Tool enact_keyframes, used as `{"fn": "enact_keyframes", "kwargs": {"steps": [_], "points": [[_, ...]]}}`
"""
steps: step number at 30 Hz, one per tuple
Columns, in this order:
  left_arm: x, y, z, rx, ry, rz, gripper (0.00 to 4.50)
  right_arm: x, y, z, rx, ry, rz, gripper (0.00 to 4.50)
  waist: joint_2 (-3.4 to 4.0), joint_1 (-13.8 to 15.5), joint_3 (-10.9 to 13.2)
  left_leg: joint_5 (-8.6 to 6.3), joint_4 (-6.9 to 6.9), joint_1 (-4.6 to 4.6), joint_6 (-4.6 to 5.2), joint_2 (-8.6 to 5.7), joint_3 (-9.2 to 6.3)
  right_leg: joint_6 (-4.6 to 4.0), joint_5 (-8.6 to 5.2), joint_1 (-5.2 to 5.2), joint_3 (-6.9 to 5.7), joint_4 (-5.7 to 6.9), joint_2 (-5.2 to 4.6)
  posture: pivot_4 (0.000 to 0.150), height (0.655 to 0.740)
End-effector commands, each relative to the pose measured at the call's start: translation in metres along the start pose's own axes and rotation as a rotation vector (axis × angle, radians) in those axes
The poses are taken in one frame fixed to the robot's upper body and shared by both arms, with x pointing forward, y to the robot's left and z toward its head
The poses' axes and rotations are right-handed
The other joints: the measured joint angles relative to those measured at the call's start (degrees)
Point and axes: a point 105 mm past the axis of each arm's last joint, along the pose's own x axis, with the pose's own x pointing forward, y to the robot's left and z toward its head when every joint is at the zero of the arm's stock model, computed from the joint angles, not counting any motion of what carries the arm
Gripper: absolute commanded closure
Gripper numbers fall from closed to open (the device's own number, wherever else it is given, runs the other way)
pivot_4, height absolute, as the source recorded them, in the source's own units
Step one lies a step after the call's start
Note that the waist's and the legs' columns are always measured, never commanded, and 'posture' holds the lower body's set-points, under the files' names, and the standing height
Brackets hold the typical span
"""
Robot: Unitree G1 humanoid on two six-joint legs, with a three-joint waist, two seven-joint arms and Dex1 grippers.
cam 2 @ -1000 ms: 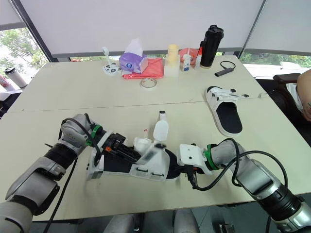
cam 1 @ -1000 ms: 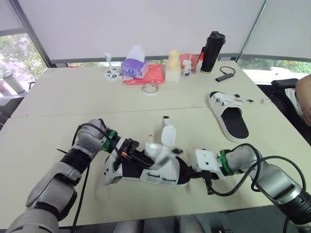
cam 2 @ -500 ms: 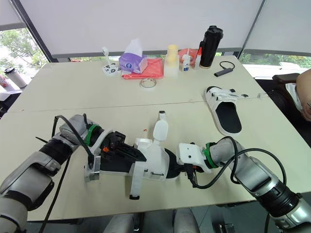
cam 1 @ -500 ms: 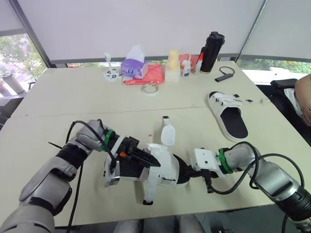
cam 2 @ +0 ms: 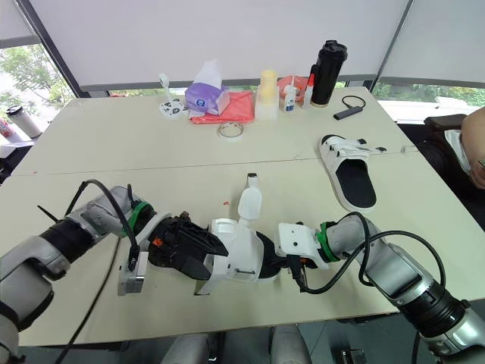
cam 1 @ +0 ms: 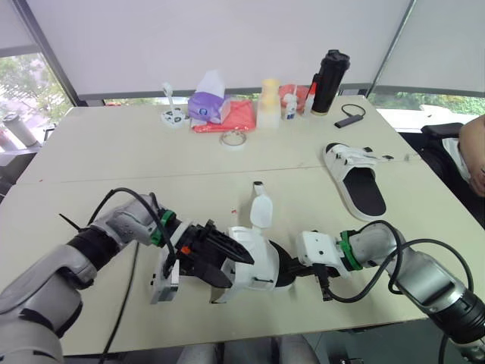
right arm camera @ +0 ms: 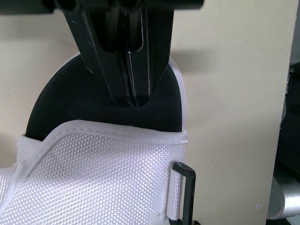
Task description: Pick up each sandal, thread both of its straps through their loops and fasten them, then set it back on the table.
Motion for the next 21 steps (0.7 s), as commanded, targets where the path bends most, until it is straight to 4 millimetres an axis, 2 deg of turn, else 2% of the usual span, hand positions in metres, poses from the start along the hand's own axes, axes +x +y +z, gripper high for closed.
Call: {"fn": "enact_keyframes", "kwargs": {"steps": [1, 6, 10, 14, 16, 21], "points": [[-0.007, 0.010, -0.003, -0.024, 0.037, -0.012, 0.04, -0.001, -0.008, -0.029, 0.069, 0.115, -0.058, 4.50, 0.00, 0.05, 0.00, 0.00, 0.00, 0.00, 0.00, 0.00, 0.00, 0.00, 0.00, 0.00, 0.00, 0.00, 0.00, 0.150, 0.7400], [-0.028, 0.000, -0.012, -0.138, 0.151, -0.118, 0.04, 0.000, -0.009, -0.029, 0.066, 0.111, -0.054, 4.50, 0.00, -0.05, 0.00, -0.02, 0.00, 0.02, -0.03, 0.02, 0.01, 0.16, -0.11, 0.01, 0.00, 0.00, 0.00, 0.150, 0.7400], [-0.051, -0.004, -0.023, -0.287, 0.274, -0.136, 0.04, 0.003, -0.010, -0.027, 0.064, 0.103, -0.053, 4.50, 0.00, -0.18, 0.00, -0.02, -0.03, 0.01, -0.03, 0.07, 0.01, 0.15, -0.11, -0.02, -0.01, 0.00, 0.03, 0.150, 0.7400], [-0.077, 0.004, -0.038, -0.682, 0.381, 0.019, 0.04, 0.004, -0.012, -0.028, 0.057, 0.104, -0.052, 4.50, 0.01, -0.40, 0.01, -0.06, -0.05, 0.06, -0.10, 0.18, 0.05, 0.13, -0.10, -0.04, -0.03, 0.01, 0.05, 0.150, 0.7400], [-0.083, 0.010, -0.039, -0.898, 0.368, 0.103, 0.04, 0.004, -0.013, -0.028, 0.052, 0.106, -0.051, 4.50, 0.02, -0.40, 0.01, -0.07, -0.06, 0.07, -0.11, 0.21, 0.05, 0.12, -0.10, -0.05, -0.03, 0.04, 0.04, 0.150, 0.7400], [-0.077, 0.011, -0.022, -1.384, 0.210, 0.134, 0.04, 0.002, -0.015, -0.029, 0.043, 0.111, -0.049, 4.50, -0.01, -0.45, 0.05, -0.09, -0.07, 0.07, -0.15, 0.21, 0.04, 0.12, -0.12, -0.06, -0.03, 0.04, 0.03, 0.150, 0.7400]]}}
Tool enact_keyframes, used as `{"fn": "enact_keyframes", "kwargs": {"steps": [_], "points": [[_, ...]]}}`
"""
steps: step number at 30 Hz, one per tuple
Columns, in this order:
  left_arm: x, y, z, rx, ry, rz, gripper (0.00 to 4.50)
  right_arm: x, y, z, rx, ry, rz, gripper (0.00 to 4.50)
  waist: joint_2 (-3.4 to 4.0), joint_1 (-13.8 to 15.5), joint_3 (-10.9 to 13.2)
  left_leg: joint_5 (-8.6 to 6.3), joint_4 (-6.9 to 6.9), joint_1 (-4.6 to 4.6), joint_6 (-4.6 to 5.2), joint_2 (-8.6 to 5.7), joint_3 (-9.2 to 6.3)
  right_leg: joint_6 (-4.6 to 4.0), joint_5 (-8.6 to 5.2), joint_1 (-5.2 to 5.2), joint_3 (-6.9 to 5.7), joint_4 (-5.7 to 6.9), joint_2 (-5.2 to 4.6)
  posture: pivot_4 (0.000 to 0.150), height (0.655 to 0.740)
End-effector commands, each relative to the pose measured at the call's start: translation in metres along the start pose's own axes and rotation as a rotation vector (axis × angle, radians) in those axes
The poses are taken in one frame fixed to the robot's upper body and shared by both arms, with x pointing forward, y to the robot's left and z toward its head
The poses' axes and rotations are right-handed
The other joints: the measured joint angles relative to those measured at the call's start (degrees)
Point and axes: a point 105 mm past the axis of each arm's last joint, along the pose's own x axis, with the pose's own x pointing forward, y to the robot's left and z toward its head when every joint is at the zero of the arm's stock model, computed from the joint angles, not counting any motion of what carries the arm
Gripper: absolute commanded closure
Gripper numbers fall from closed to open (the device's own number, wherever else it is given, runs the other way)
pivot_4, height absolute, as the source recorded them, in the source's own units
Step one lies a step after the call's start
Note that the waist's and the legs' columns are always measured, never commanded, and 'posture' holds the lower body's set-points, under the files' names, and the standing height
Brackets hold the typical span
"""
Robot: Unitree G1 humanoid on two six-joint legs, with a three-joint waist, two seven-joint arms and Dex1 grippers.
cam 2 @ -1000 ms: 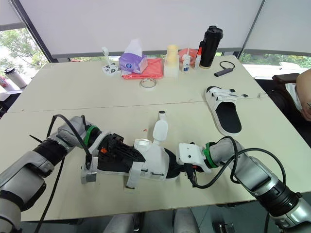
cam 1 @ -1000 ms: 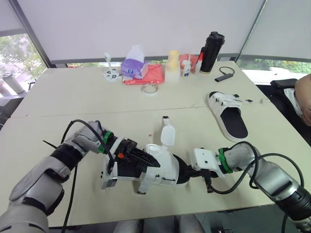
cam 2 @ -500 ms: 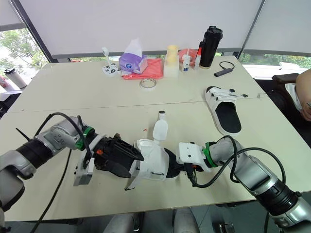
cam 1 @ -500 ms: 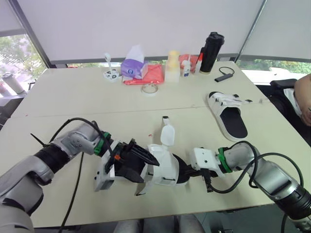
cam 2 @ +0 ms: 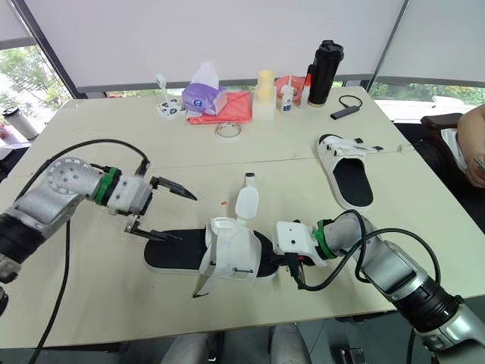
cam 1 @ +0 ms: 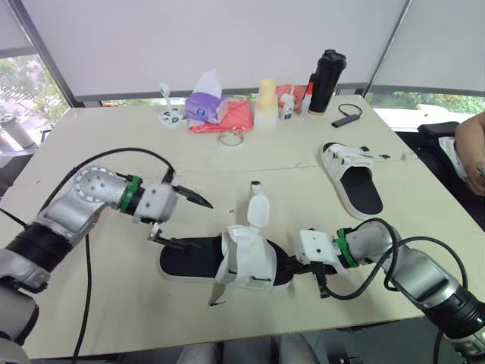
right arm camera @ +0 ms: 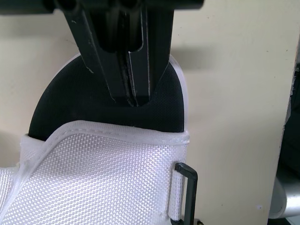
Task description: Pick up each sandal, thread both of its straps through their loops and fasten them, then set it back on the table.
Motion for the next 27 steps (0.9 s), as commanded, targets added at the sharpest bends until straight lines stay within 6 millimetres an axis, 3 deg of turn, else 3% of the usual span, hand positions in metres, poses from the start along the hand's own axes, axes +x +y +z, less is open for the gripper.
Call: {"fn": "enact_keyframes", "kwargs": {"steps": [1, 5, 11, 16, 27], "points": [[0.000, -0.013, 0.012, -0.257, -0.079, -0.081, 0.04, -0.001, -0.009, -0.031, 0.065, 0.124, -0.061, 4.50, 0.02, -0.02, 0.01, 0.00, -0.01, 0.00, 0.00, 0.00, 0.00, -0.01, 0.00, 0.00, 0.00, -0.01, -0.03, 0.150, 0.7400], [0.010, -0.024, 0.013, -0.449, -0.141, -0.138, 0.04, -0.002, -0.011, -0.030, 0.062, 0.123, -0.063, 4.50, 0.00, 0.07, 0.02, -0.01, -0.03, -0.01, -0.01, 0.01, -0.02, -0.02, 0.00, -0.04, 0.01, -0.02, -0.08, 0.150, 0.7400], [0.022, -0.046, 0.007, -0.586, -0.146, -0.219, 0.04, -0.002, -0.009, -0.030, 0.067, 0.122, -0.063, 4.50, -0.01, 0.14, 0.02, -0.01, -0.05, -0.07, -0.02, 0.02, 0.09, -0.09, 0.03, -0.15, 0.01, -0.05, -0.29, 0.150, 0.7400], [0.027, -0.060, 0.013, -0.581, -0.149, -0.266, 0.04, -0.001, -0.009, -0.030, 0.074, 0.120, -0.066, 4.50, -0.02, 0.15, 0.01, -0.02, -0.05, -0.23, -0.03, 0.06, 0.14, -0.16, 0.07, -0.31, 0.01, -0.10, -0.36, 0.150, 0.7400], [0.045, -0.071, -0.003, -0.396, -0.008, -0.228, 0.04, -0.001, -0.007, -0.030, 0.083, 0.117, -0.062, 4.50, -0.02, 0.21, 0.01, -0.02, -0.06, -0.41, -0.03, 0.20, 0.45, -0.39, 0.21, -0.56, 0.00, -0.31, -0.49, 0.150, 0.7400]]}}
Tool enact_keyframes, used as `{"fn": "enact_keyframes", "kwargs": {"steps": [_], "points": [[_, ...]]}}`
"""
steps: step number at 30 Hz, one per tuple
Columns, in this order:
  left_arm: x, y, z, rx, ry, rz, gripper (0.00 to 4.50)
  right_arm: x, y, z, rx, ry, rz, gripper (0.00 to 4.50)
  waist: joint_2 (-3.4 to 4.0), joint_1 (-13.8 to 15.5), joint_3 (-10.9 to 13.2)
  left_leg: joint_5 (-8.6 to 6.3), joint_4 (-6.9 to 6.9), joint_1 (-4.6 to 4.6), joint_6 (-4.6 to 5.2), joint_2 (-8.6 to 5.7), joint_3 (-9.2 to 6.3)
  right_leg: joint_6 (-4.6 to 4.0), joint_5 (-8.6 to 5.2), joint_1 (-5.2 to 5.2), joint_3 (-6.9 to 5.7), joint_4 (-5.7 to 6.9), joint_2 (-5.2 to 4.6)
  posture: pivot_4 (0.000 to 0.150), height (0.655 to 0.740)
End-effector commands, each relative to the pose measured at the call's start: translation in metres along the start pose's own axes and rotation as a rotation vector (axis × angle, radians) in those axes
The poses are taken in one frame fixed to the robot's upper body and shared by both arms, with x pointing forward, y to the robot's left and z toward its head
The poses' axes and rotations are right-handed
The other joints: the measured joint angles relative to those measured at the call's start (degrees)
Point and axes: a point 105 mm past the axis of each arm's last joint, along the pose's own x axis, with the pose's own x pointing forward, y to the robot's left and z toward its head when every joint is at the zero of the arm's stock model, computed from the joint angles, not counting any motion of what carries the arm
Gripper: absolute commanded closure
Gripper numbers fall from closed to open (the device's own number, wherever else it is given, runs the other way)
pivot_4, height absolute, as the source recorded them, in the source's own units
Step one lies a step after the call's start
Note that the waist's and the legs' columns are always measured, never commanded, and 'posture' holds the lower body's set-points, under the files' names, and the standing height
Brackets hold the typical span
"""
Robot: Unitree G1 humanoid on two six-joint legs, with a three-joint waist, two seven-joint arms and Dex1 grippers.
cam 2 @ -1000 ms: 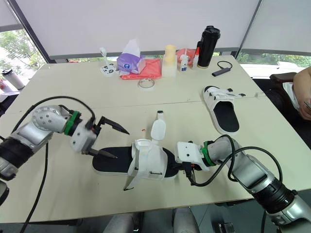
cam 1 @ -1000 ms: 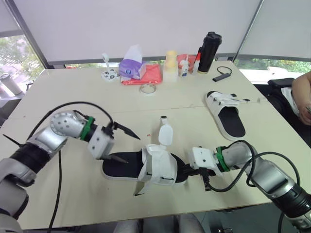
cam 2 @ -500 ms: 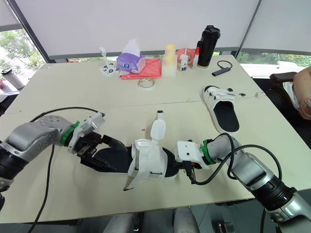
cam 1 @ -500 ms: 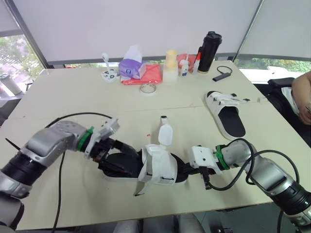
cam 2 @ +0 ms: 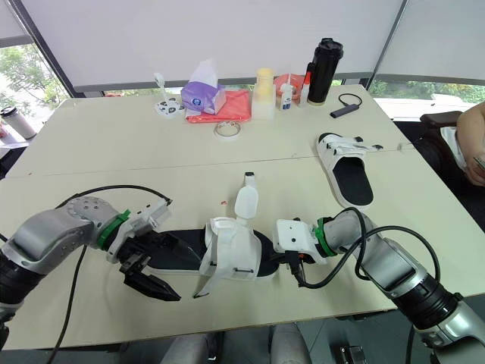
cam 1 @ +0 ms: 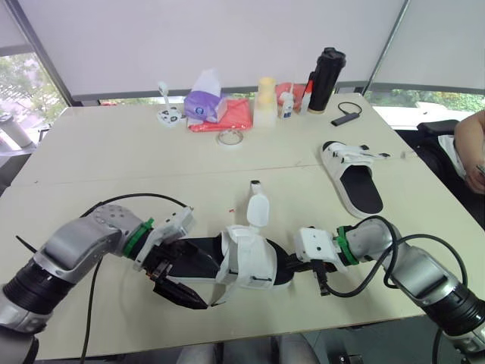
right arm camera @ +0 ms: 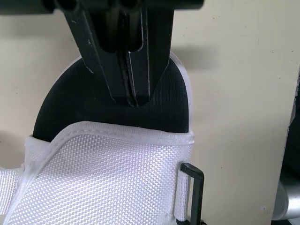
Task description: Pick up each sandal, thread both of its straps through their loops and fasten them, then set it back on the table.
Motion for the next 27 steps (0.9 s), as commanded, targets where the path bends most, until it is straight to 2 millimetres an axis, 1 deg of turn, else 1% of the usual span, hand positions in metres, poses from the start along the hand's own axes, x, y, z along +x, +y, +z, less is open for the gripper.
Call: {"fn": "enact_keyframes", "kwargs": {"steps": [1, 4, 7, 12, 17, 19, 23, 27], "points": [[0.005, 0.004, -0.001, 0.111, 0.042, 0.048, 0.04, 0.000, -0.004, -0.030, 0.090, 0.117, -0.056, 4.50, 0.01, 0.01, 0.00, 0.00, -0.01, 0.00, 0.00, 0.02, 0.03, -0.01, 0.00, 0.00, 0.00, -0.05, 0.00, 0.150, 0.7400], [0.013, 0.006, -0.004, 0.123, 0.032, 0.055, 0.04, 0.000, -0.002, -0.029, 0.093, 0.116, -0.053, 4.50, 0.01, 0.09, -0.01, 0.00, -0.12, -0.02, 0.00, 0.20, 0.13, -0.26, 0.16, 0.02, -0.09, -0.40, 0.05, 0.150, 0.7400], [0.022, 0.007, -0.006, 0.122, 0.020, 0.047, 0.04, 0.001, -0.001, -0.029, 0.094, 0.115, -0.050, 4.50, 0.01, 0.18, -0.01, 0.00, -0.15, -0.02, 0.00, 0.32, 0.23, -0.30, 0.19, 0.00, -0.18, -0.56, 0.08, 0.150, 0.7400], [0.032, 0.001, -0.006, 0.109, -0.004, 0.009, 0.04, 0.001, 0.000, -0.028, 0.098, 0.113, -0.050, 4.50, 0.01, 0.41, -0.01, 0.00, -0.17, -0.01, 0.00, 0.37, 0.25, -0.33, 0.22, -0.11, -0.27, -0.56, 0.12, 0.150, 0.7400], [0.040, -0.004, -0.012, 0.120, 0.009, -0.002, 0.04, 0.002, 0.002, -0.027, 0.104, 0.112, -0.051, 4.50, 0.00, 0.47, -0.02, 0.00, -0.17, 0.00, 0.00, 0.37, 0.26, -0.33, 0.23, -0.10, -0.30, -0.62, 0.11, 0.150, 0.7400], [0.038, -0.008, -0.010, 0.119, -0.004, -0.005, 0.04, 0.002, 0.002, -0.027, 0.106, 0.113, -0.052, 4.50, 0.00, 0.51, -0.02, 0.00, -0.17, -0.01, 0.00, 0.37, 0.26, -0.33, 0.23, -0.10, -0.30, -0.63, 0.11, 0.150, 0.7400], [0.027, -0.015, -0.006, 0.099, -0.037, 0.004, 0.04, 0.001, 0.004, -0.027, 0.111, 0.113, -0.052, 4.50, 0.00, 0.47, -0.02, -0.01, -0.22, -0.01, 0.01, 0.37, 0.26, -0.33, 0.23, -0.12, -0.33, -0.63, 0.10, 0.150, 0.7400], [0.022, -0.018, -0.009, 0.127, -0.041, 0.032, 0.04, 0.002, 0.007, -0.028, 0.113, 0.114, -0.048, 4.50, 0.01, 0.49, -0.01, -0.01, -0.26, -0.01, 0.01, 0.37, 0.26, -0.33, 0.23, -0.12, -0.41, -0.63, 0.10, 0.150, 0.7400]]}}
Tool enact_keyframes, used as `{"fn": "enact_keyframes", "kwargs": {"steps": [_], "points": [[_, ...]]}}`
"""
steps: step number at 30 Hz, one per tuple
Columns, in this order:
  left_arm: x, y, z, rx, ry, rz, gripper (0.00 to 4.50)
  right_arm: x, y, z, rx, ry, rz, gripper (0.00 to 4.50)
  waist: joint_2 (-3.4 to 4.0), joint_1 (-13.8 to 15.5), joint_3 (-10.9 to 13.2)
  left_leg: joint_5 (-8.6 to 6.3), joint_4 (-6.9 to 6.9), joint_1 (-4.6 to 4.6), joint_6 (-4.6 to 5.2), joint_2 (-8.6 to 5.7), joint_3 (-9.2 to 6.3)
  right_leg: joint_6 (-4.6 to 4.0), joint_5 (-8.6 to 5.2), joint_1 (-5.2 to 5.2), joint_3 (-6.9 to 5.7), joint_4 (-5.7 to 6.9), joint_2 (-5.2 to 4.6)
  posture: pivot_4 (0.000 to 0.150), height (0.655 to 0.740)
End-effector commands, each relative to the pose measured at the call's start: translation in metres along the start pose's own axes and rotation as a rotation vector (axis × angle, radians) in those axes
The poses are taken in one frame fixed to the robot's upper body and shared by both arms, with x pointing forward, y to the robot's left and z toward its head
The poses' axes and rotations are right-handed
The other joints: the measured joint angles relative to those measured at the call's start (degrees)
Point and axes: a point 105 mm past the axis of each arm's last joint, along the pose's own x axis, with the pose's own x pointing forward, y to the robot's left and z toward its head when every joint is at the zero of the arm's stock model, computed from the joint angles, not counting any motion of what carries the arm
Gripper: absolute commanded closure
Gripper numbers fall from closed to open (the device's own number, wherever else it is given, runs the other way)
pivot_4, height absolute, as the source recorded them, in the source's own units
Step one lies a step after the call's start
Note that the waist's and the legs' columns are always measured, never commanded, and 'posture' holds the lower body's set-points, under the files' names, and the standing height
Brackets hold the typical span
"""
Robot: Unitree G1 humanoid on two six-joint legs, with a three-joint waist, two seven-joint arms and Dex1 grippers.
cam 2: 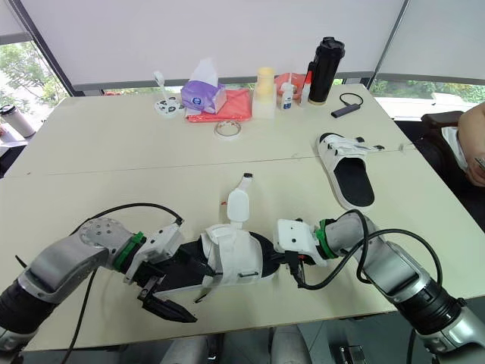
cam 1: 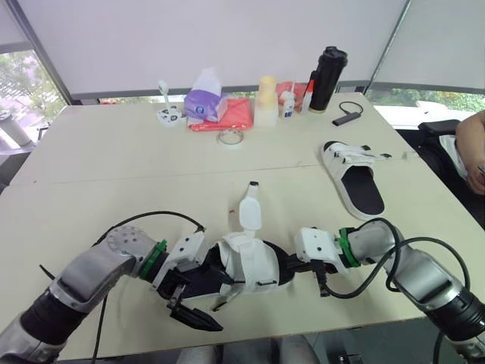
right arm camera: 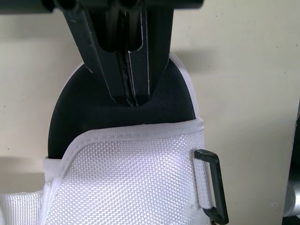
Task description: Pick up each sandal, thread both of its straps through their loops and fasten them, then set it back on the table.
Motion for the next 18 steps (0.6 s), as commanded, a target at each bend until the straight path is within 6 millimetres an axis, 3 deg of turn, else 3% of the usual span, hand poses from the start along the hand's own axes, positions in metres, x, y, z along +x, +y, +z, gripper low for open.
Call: {"fn": "enact_keyframes", "kwargs": {"steps": [1, 5, 12, 18], "points": [[-0.004, -0.005, 0.011, 0.051, -0.043, 0.014, 0.04, 0.004, 0.003, -0.027, 0.081, 0.106, -0.013, 4.50, 0.00, 0.04, 0.00, 0.00, 0.00, 0.00, 0.00, 0.00, 0.00, 0.00, 0.00, -0.02, -0.02, 0.00, 0.00, 0.150, 0.7400], [-0.010, 0.003, 0.023, 0.047, -0.096, 0.100, 0.04, 0.005, 0.002, -0.026, 0.076, 0.101, -0.013, 4.50, -0.03, 0.03, 0.00, 0.00, 0.02, 0.00, 0.00, 0.04, -0.03, 0.02, -0.01, 0.01, -0.04, 0.00, 0.00, 0.150, 0.7400], [0.003, -0.010, 0.004, 0.164, -0.001, 0.071, 0.04, 0.005, 0.003, -0.026, 0.076, 0.104, -0.012, 4.50, -0.01, 0.02, -0.01, 0.00, -0.04, 0.01, 0.00, 0.05, 0.06, -0.13, 0.09, 0.01, -0.08, 0.00, -0.01, 0.150, 0.7400], [0.004, -0.017, -0.004, 0.212, 0.013, 0.042, 0.04, 0.004, 0.005, -0.027, 0.077, 0.107, -0.008, 4.50, 0.00, 0.01, -0.01, -0.01, -0.03, 0.00, -0.02, 0.14, 0.07, -0.19, 0.11, -0.04, -0.14, -0.06, -0.02, 0.150, 0.7400]]}}
